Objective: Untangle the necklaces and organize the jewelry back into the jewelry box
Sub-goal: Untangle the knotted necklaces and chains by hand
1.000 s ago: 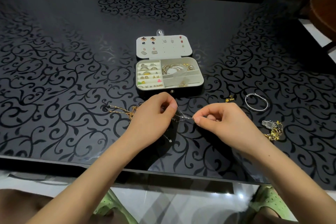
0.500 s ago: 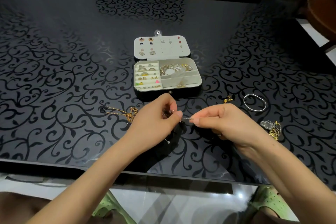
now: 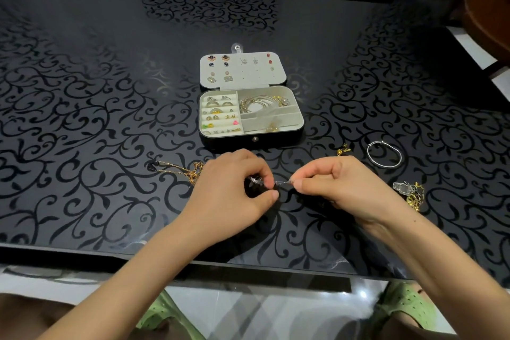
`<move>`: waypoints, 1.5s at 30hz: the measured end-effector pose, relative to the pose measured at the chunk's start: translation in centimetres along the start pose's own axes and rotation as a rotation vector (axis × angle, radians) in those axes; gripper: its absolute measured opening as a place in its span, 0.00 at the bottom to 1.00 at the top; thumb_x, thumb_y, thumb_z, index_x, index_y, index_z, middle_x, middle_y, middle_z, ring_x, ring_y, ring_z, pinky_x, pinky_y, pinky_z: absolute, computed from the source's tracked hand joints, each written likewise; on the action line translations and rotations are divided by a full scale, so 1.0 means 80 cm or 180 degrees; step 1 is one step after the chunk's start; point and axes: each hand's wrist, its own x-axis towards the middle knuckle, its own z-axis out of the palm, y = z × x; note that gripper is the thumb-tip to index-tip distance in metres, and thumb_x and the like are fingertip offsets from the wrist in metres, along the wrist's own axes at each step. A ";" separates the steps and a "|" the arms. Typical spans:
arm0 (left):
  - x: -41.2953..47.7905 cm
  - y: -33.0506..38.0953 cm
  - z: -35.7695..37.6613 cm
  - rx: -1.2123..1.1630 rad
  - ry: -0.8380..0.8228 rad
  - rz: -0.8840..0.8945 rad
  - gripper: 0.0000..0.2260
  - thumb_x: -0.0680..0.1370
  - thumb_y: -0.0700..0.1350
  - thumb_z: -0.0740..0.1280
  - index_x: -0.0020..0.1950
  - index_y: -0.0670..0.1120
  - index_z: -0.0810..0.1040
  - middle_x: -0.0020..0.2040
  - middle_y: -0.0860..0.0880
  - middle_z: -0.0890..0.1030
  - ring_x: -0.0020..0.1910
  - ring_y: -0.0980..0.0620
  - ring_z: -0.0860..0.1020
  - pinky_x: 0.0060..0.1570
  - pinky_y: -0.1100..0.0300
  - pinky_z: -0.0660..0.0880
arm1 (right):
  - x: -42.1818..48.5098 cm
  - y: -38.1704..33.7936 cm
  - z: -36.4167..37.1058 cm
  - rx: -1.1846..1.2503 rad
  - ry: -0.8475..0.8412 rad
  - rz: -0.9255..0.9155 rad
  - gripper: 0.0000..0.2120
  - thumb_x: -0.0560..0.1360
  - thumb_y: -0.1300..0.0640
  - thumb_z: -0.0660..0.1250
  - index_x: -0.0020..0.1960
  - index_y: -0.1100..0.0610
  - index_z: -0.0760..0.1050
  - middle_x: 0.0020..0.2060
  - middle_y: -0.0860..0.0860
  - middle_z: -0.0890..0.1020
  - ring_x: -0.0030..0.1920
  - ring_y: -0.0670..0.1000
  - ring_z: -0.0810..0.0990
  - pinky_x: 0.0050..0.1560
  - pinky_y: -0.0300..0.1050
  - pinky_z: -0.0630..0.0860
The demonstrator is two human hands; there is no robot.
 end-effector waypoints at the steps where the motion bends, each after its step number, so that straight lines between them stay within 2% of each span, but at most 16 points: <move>1: 0.002 0.003 0.000 0.0113 0.0085 0.0008 0.04 0.66 0.58 0.64 0.37 0.60 0.73 0.46 0.58 0.77 0.50 0.56 0.73 0.54 0.57 0.64 | 0.001 0.001 -0.001 -0.0014 -0.0015 -0.0037 0.05 0.70 0.62 0.71 0.36 0.56 0.82 0.24 0.47 0.75 0.24 0.40 0.68 0.27 0.27 0.63; 4: 0.011 0.010 0.001 0.0328 0.0229 0.0106 0.08 0.67 0.57 0.62 0.40 0.58 0.78 0.47 0.59 0.77 0.50 0.56 0.72 0.54 0.57 0.62 | 0.004 0.004 -0.003 -0.0061 -0.0085 -0.0168 0.05 0.70 0.62 0.71 0.36 0.55 0.83 0.26 0.55 0.70 0.29 0.51 0.63 0.30 0.37 0.58; 6: 0.015 0.014 0.003 0.0349 0.0162 0.0175 0.09 0.69 0.57 0.62 0.42 0.57 0.80 0.46 0.59 0.76 0.50 0.55 0.72 0.54 0.56 0.63 | 0.005 0.006 -0.004 -0.0084 -0.0112 -0.0236 0.05 0.70 0.62 0.71 0.37 0.56 0.82 0.24 0.53 0.66 0.28 0.50 0.59 0.31 0.41 0.55; 8: 0.018 0.016 0.004 0.0354 0.0073 0.0224 0.07 0.73 0.55 0.65 0.44 0.56 0.81 0.45 0.58 0.75 0.50 0.54 0.72 0.54 0.55 0.64 | 0.006 0.006 -0.005 -0.0172 -0.0100 -0.0287 0.04 0.70 0.61 0.71 0.37 0.56 0.82 0.21 0.46 0.64 0.26 0.46 0.58 0.30 0.40 0.55; 11: 0.021 0.019 0.005 0.0398 0.0030 0.0247 0.04 0.74 0.51 0.67 0.45 0.54 0.81 0.44 0.58 0.74 0.50 0.54 0.72 0.54 0.54 0.64 | 0.008 0.005 -0.006 -0.0341 -0.0061 -0.0336 0.03 0.70 0.60 0.71 0.37 0.55 0.82 0.20 0.43 0.63 0.24 0.44 0.58 0.29 0.39 0.55; 18: 0.024 0.020 0.007 0.0366 -0.0043 0.0211 0.05 0.75 0.50 0.66 0.42 0.53 0.80 0.44 0.56 0.76 0.47 0.54 0.73 0.55 0.54 0.65 | 0.009 0.005 -0.006 -0.0353 -0.0008 -0.0261 0.05 0.71 0.60 0.70 0.37 0.57 0.82 0.20 0.46 0.64 0.24 0.44 0.58 0.29 0.39 0.56; 21: 0.026 0.018 0.008 0.0068 -0.0062 0.0150 0.04 0.74 0.48 0.66 0.39 0.53 0.77 0.42 0.55 0.77 0.44 0.54 0.73 0.54 0.51 0.69 | 0.009 0.004 -0.006 -0.0286 -0.0014 -0.0232 0.06 0.72 0.61 0.70 0.37 0.57 0.82 0.22 0.48 0.65 0.24 0.44 0.59 0.27 0.36 0.57; 23: 0.026 0.016 0.007 -0.0133 -0.0131 0.0035 0.04 0.74 0.47 0.67 0.38 0.52 0.78 0.41 0.55 0.77 0.42 0.54 0.74 0.52 0.53 0.70 | 0.010 0.004 -0.005 -0.0304 -0.0017 -0.0251 0.06 0.72 0.61 0.69 0.37 0.57 0.81 0.23 0.48 0.64 0.24 0.44 0.59 0.26 0.35 0.58; 26: 0.027 0.013 0.006 -0.0427 -0.0211 -0.0129 0.03 0.73 0.45 0.69 0.39 0.49 0.80 0.41 0.53 0.79 0.38 0.57 0.75 0.44 0.63 0.70 | 0.010 0.003 -0.004 -0.0493 -0.0004 -0.0410 0.05 0.72 0.61 0.69 0.38 0.57 0.81 0.23 0.47 0.65 0.25 0.44 0.60 0.27 0.35 0.60; 29: 0.029 0.012 0.005 -0.0876 -0.0130 -0.0392 0.02 0.70 0.43 0.71 0.37 0.47 0.82 0.36 0.51 0.80 0.32 0.59 0.74 0.36 0.68 0.69 | 0.010 0.004 -0.002 -0.0850 0.0137 -0.0615 0.04 0.72 0.60 0.69 0.39 0.53 0.80 0.25 0.47 0.71 0.27 0.44 0.66 0.31 0.38 0.66; 32: 0.030 0.011 0.004 -0.1233 -0.0042 -0.0585 0.03 0.69 0.42 0.72 0.35 0.48 0.82 0.35 0.50 0.81 0.33 0.59 0.75 0.36 0.67 0.70 | 0.007 0.011 0.006 -0.1349 0.0641 -0.0845 0.05 0.70 0.57 0.70 0.43 0.47 0.79 0.36 0.44 0.80 0.35 0.44 0.75 0.41 0.43 0.74; 35: 0.029 0.012 0.004 -0.1389 -0.0032 -0.0650 0.08 0.69 0.41 0.72 0.32 0.52 0.81 0.35 0.51 0.82 0.34 0.58 0.77 0.38 0.68 0.72 | -0.005 0.018 0.016 -0.1885 0.1183 -0.1116 0.05 0.69 0.54 0.71 0.45 0.47 0.78 0.44 0.41 0.79 0.46 0.41 0.76 0.47 0.41 0.73; 37: 0.030 0.013 0.005 -0.1407 -0.0035 -0.0666 0.09 0.69 0.42 0.72 0.32 0.53 0.81 0.35 0.51 0.83 0.35 0.57 0.78 0.38 0.68 0.72 | -0.011 0.017 0.022 -0.2056 0.1394 -0.1167 0.01 0.70 0.53 0.70 0.42 0.48 0.79 0.46 0.41 0.79 0.50 0.43 0.74 0.48 0.31 0.67; 39: 0.030 0.013 0.005 -0.1378 -0.0028 -0.0670 0.07 0.70 0.42 0.72 0.33 0.53 0.81 0.35 0.51 0.83 0.36 0.56 0.79 0.38 0.68 0.72 | -0.011 0.018 0.027 -0.2070 0.1479 -0.1140 0.03 0.71 0.52 0.69 0.40 0.49 0.80 0.45 0.41 0.80 0.49 0.45 0.74 0.49 0.26 0.63; 42: 0.031 0.013 0.005 -0.1260 -0.0043 -0.0663 0.04 0.70 0.44 0.72 0.35 0.50 0.82 0.36 0.49 0.83 0.34 0.57 0.77 0.35 0.69 0.70 | -0.007 0.016 0.033 -0.1877 0.1440 -0.1086 0.05 0.72 0.53 0.69 0.39 0.50 0.81 0.40 0.43 0.81 0.46 0.47 0.75 0.50 0.27 0.61; 45: 0.032 0.016 0.006 -0.1046 -0.0039 -0.0519 0.04 0.71 0.44 0.71 0.36 0.49 0.82 0.32 0.51 0.80 0.30 0.61 0.73 0.32 0.72 0.68 | -0.006 0.012 0.033 -0.1746 0.1414 -0.0970 0.05 0.73 0.55 0.67 0.39 0.50 0.81 0.39 0.44 0.81 0.45 0.47 0.75 0.50 0.26 0.61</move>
